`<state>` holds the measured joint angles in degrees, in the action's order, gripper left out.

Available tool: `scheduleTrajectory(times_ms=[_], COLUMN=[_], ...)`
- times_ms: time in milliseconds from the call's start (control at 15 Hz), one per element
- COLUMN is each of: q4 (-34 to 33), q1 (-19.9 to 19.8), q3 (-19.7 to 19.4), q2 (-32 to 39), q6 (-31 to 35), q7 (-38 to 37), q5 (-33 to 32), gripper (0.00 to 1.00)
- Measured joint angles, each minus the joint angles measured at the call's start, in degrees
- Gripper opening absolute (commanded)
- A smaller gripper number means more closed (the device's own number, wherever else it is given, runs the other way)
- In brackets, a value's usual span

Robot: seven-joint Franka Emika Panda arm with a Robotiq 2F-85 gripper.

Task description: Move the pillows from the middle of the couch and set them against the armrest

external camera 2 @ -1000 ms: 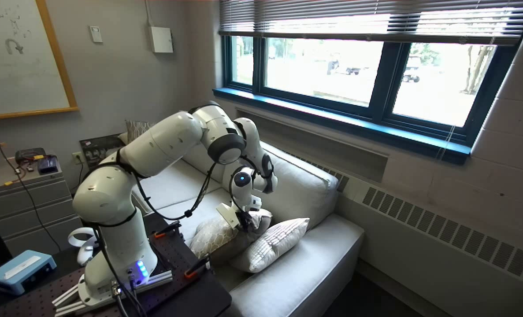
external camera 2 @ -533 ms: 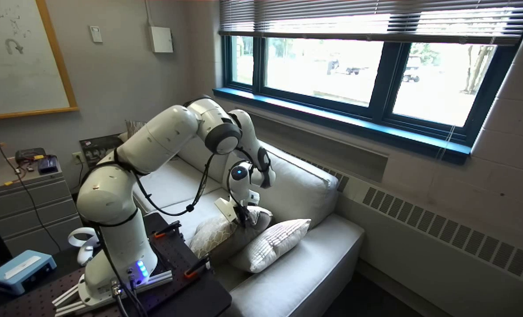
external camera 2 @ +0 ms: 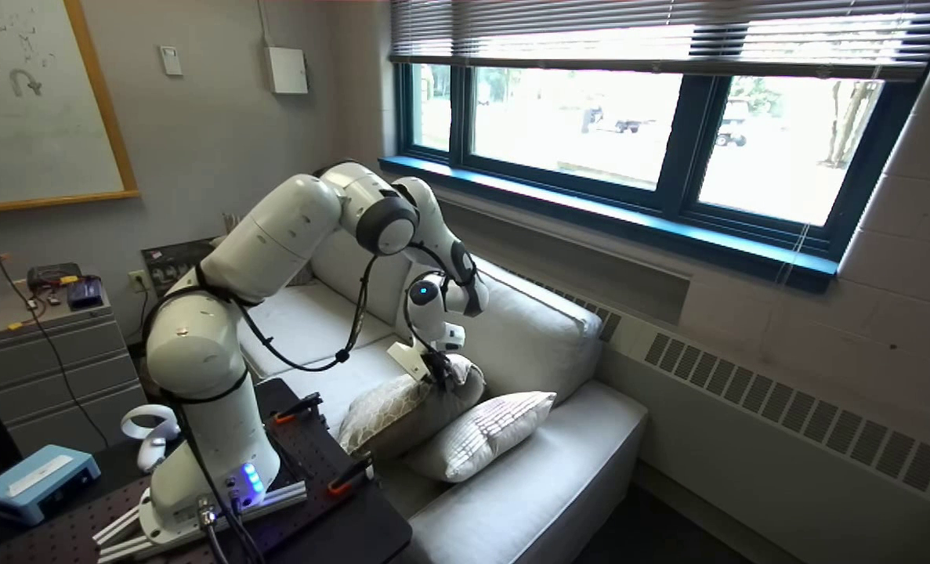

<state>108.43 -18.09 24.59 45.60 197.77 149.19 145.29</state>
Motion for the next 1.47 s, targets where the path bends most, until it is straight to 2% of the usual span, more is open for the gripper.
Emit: scheduleTrajectory(times_ms=[267,600,933,1267,1400,1467], q4=[-2.08,-5.10,-6.81,-6.77,-6.50,-6.02], q1=[7.05,21.27,38.58,56.92,62.14,63.52], q3=[-5.84,-17.15,-32.04,-50.67,-56.83,-58.55], q2=[-3.01,-6.27,-7.25,-5.33,-3.57,-2.85], q6=[-0.02,-0.02,-0.02,-0.02,0.00,-0.01], q7=[-1.00,-6.62,-11.88,-20.40,-22.37,-23.60], q5=[1.43,1.69,1.70,2.30,4.33,4.43], gripper=[0.06,0.05,0.05,0.05,0.04,0.04])
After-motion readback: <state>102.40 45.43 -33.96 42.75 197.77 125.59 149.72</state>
